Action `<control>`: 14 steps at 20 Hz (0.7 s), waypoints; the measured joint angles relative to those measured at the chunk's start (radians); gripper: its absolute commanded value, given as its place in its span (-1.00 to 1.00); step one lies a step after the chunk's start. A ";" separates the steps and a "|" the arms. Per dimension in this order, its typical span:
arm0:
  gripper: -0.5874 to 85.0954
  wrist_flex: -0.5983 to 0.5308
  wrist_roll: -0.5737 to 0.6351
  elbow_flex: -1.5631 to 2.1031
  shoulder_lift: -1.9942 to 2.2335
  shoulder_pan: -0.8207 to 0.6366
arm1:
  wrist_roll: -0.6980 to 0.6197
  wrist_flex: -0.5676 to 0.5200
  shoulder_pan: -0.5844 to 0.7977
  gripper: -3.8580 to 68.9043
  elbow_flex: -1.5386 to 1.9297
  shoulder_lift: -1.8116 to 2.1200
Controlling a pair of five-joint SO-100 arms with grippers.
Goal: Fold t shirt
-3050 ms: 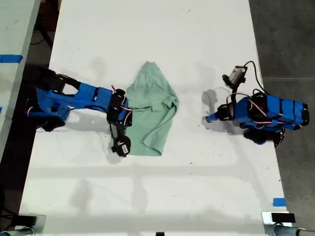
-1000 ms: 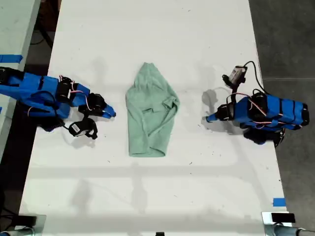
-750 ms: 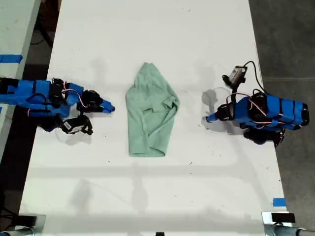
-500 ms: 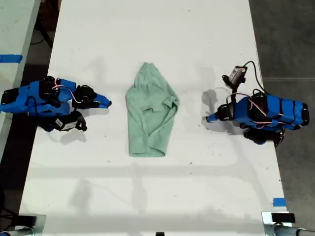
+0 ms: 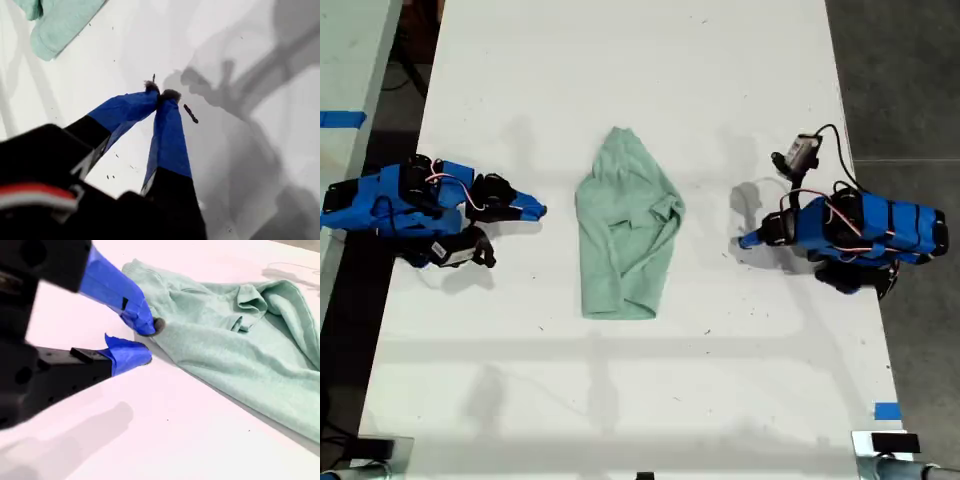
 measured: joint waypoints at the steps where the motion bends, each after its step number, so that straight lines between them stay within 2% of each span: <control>1: -0.87 0.000 0.000 0.000 0.000 0.003 | 0.000 0.000 0.000 -0.83 0.000 0.000; 14: -0.87 0.000 0.000 0.000 0.002 0.011 | 0.000 0.000 0.000 -0.83 0.000 0.000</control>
